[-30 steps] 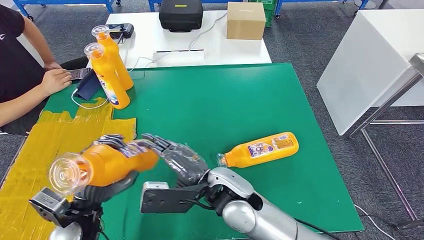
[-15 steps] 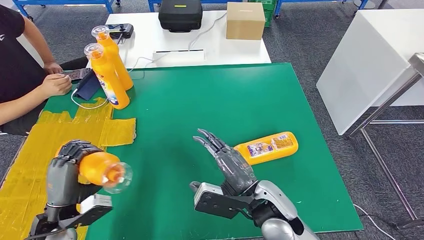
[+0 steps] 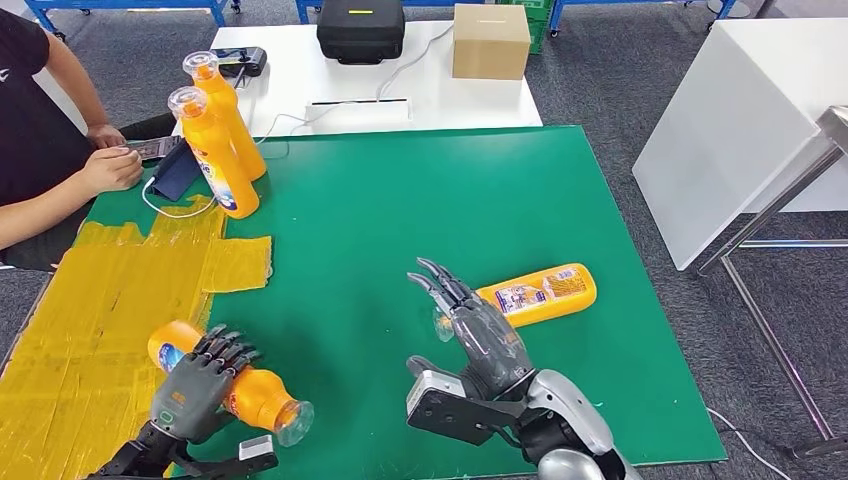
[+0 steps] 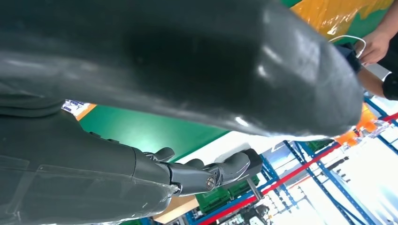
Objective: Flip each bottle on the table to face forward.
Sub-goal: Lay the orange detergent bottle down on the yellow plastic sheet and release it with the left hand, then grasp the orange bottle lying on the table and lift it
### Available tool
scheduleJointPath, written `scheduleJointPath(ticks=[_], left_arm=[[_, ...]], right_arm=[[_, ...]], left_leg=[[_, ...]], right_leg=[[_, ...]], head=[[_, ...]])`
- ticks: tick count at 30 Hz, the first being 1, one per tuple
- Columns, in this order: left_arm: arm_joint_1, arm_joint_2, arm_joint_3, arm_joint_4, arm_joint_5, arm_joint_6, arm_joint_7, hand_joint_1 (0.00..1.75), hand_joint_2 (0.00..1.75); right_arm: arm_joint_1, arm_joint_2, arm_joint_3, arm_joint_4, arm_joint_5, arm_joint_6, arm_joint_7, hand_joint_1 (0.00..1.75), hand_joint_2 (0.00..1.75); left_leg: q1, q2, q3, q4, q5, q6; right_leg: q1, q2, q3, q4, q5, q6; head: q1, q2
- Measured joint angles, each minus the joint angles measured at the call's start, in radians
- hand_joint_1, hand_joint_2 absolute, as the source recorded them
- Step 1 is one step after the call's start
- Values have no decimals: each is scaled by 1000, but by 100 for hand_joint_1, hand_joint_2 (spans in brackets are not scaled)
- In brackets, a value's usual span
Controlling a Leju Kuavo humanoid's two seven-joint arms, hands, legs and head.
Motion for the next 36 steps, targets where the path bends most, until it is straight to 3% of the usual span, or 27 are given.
scheduleJointPath(ticks=[10,20,26,30,34,36], left_arm=[[-3,-22,-4,-5,92,-25,78,0,0],[-4,-78,69,-46,134,-54,177,0,0],[9,-141,141,-122,403,-34,112,0,0],[15,-168,169,-157,435,-34,98,0,0],[22,-187,186,-176,497,-56,87,0,0],[24,-211,206,-196,682,-154,67,0,0]], right_arm=[[45,0,-2,-16,38,0,15,0,0],[93,-1,-2,-37,75,-21,32,0,0],[148,-8,-3,-65,116,-52,32,0,0],[168,-13,-3,-78,123,-55,32,0,0],[180,-18,-4,-85,133,-62,32,0,175],[194,-25,-11,-91,166,-78,39,0,175]], left_leg=[[0,0,0,0,0,0],[0,0,0,0,0,0],[0,-1,-1,0,0,0],[0,0,-1,0,0,0],[0,0,0,0,0,0],[0,-1,0,0,0,0]], right_leg=[[0,0,0,0,0,0],[0,0,0,0,0,0],[0,0,0,0,0,0],[0,0,0,0,0,0],[0,0,0,0,0,0],[0,0,0,0,0,0]], head=[[0,0],[0,0],[0,0],[0,0],[0,0],[0,0]])
